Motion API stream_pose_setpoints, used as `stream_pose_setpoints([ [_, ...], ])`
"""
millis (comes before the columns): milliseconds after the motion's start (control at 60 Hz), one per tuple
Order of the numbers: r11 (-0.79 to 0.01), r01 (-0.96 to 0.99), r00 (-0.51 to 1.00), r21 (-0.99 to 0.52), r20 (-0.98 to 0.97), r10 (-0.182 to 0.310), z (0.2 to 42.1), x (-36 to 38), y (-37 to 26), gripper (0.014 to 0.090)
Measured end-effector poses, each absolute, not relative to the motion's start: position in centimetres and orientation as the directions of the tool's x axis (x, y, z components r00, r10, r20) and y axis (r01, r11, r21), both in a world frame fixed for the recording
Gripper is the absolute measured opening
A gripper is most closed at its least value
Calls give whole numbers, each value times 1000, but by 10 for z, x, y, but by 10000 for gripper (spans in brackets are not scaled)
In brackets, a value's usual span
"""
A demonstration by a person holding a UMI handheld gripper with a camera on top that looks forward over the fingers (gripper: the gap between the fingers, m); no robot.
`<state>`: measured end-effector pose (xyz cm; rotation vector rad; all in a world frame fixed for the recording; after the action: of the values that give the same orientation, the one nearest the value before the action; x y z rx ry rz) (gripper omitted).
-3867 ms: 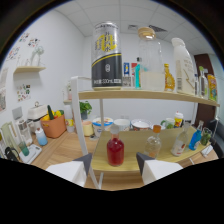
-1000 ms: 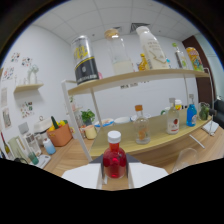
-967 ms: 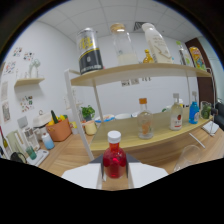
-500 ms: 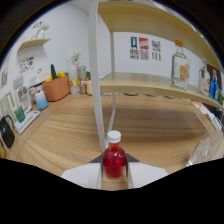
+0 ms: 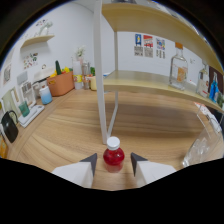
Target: Make me a cup of Vodka Sunrise.
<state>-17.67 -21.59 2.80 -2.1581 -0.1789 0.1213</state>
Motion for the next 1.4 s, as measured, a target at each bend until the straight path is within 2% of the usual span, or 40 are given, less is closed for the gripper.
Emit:
stream_pose_setpoints([
  [33, -535, 82, 982, -841, -22, 186, 39, -176, -218, 766],
  [50, -527, 80, 981, -846, -25, 190, 44, -176, -219, 806],
  [83, -514, 75, 980, -855, -31, 195, 56, -173, -222, 846],
  [150, -483, 45, 982, -874, -51, 184, 83, -162, -229, 864],
  [300, -419, -37, 982, -907, -111, 153, 144, -122, -254, 866],
  [383, -401, -65, 986, -914, -121, 116, 162, -87, -269, 866],
  [617, -426, -87, 995, -901, -102, 11, 159, 20, -307, 852],
  [767, -421, -69, 997, -905, -76, 2, 165, 62, -316, 852],
  [850, -412, -59, 998, -909, -66, 2, 184, 78, -315, 855],
  [1000, -333, -99, 995, -938, -102, -6, 258, 111, -295, 858],
  [1017, -322, -101, 995, -941, -103, -10, 267, 116, -291, 802],
  [1033, -310, -103, 995, -945, -103, -14, 276, 122, -288, 800],
  [1050, -298, -105, 994, -949, -104, -18, 286, 128, -283, 856],
  [1167, -232, -124, 992, -965, -119, -36, 341, 162, -247, 855],
  [1233, -199, -129, 992, -971, -126, -28, 368, 175, -223, 859],
  [1400, -147, -80, 996, -986, -75, -42, 402, 205, -164, 840],
])
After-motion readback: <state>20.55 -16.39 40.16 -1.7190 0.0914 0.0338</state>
